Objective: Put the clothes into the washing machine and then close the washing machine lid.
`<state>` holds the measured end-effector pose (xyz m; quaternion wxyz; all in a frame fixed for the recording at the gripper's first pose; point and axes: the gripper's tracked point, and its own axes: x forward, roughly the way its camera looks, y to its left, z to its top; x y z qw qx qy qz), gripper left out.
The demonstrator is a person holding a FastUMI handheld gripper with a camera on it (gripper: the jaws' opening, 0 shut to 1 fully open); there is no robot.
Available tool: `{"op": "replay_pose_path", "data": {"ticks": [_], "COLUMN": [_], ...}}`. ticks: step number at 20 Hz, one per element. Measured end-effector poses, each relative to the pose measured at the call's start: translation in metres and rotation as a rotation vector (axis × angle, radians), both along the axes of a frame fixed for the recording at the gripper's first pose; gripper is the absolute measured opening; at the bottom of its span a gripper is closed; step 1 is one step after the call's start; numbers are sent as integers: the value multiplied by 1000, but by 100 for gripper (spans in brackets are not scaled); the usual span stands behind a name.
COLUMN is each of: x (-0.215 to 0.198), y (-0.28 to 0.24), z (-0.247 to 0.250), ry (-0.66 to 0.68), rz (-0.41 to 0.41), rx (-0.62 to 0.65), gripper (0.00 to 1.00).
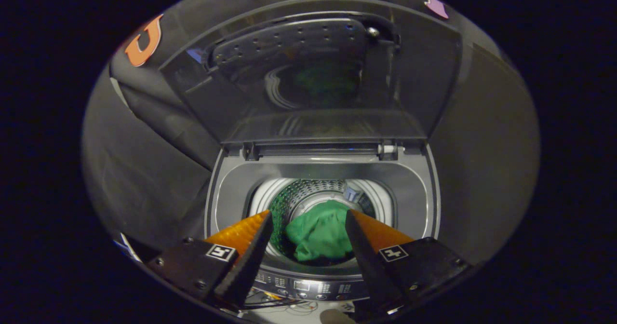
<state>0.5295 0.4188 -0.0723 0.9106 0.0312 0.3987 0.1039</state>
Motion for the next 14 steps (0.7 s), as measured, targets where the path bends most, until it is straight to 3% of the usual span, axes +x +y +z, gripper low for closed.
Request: {"op": "replay_pose_path", "data": {"ticks": [7,14], "x": [3,4], "y": [-3,1], "z": [24,106], "ry": [-87,-268], "rz": [21,62], "rx": [-7,31], "gripper": [93,93]}}
